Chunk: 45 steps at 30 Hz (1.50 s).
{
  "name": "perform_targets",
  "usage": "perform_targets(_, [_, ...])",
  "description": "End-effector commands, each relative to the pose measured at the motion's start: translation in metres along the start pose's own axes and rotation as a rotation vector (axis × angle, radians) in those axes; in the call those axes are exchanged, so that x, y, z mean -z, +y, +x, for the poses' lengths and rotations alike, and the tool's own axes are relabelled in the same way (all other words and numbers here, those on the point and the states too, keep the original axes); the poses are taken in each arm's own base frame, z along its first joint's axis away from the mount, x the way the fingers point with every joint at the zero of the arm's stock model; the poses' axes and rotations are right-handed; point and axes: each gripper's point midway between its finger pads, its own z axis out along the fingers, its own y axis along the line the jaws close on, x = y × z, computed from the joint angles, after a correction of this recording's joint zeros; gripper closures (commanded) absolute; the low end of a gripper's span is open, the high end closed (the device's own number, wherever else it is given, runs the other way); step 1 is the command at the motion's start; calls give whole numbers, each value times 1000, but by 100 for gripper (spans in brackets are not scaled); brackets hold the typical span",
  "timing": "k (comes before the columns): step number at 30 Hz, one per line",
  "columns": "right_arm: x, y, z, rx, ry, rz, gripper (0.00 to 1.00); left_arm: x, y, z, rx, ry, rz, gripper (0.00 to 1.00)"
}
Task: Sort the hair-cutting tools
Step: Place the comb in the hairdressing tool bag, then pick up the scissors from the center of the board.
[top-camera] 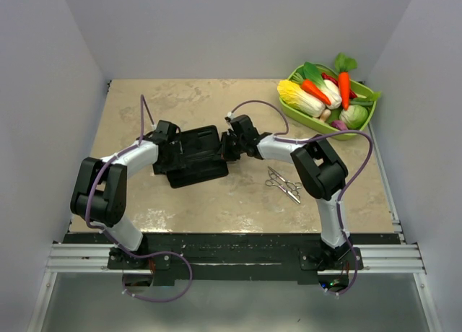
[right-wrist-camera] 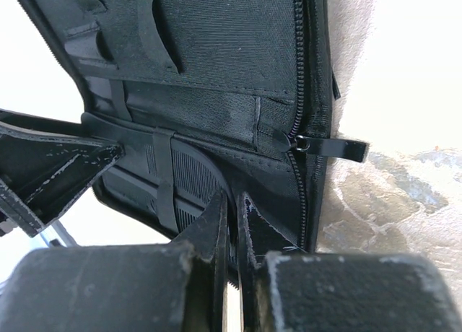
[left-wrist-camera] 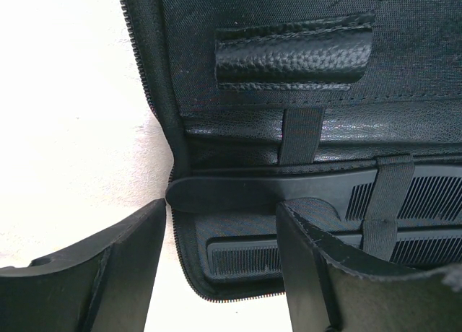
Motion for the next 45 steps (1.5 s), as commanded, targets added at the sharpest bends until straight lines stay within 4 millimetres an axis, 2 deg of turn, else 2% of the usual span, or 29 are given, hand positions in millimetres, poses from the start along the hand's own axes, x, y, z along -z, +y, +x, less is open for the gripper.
perform_targets(1, [9,-55,21,27,64,238,90,1,-3,3,14,2,16,34])
perform_targets(2, [11,-57,19,25,59,247,78,1,-3,3,13,0,17,34])
perform_targets(5, [21,-64,10,32,34,281,58,2,-4,4,14,2,20,33])
perform_targets(10, [48,-71,-12,74,-23,358,47,3,-5,3,17,-1,25,32])
perform_targets(15, [78,-54,-31,126,-69,373,45,9,-7,0,18,-7,33,32])
perform_targets(18, [87,-45,-38,138,-86,357,46,16,-6,-3,12,-19,34,32])
perform_targets(20, [92,-37,-37,145,-81,334,45,22,-3,-6,3,-30,19,31])
perform_targets(23, [95,-38,-31,158,-57,327,49,33,5,-11,-12,-44,-16,30])
perform_targets(28, [111,-55,-20,183,-50,406,48,66,13,-28,-22,-108,-45,30])
perform_targets(34, [145,-81,-14,195,-60,537,42,94,12,-28,-6,-121,-6,29])
perform_targets(37, [162,-103,-13,142,-64,560,41,105,13,-30,5,-134,5,27])
perform_targets(38, [170,-117,-12,117,-55,586,41,109,14,-34,12,-145,7,25])
perform_targets(40, [181,-123,-11,106,-56,598,41,114,16,-36,18,-153,6,23])
perform_targets(41, [186,-128,-4,106,-29,609,41,116,17,-36,22,-153,7,23])
perform_targets(43, [194,-123,0,109,-27,600,41,119,17,-33,24,-146,16,23])
perform_targets(45, [199,-122,14,82,-15,583,41,123,17,-32,34,-153,27,24])
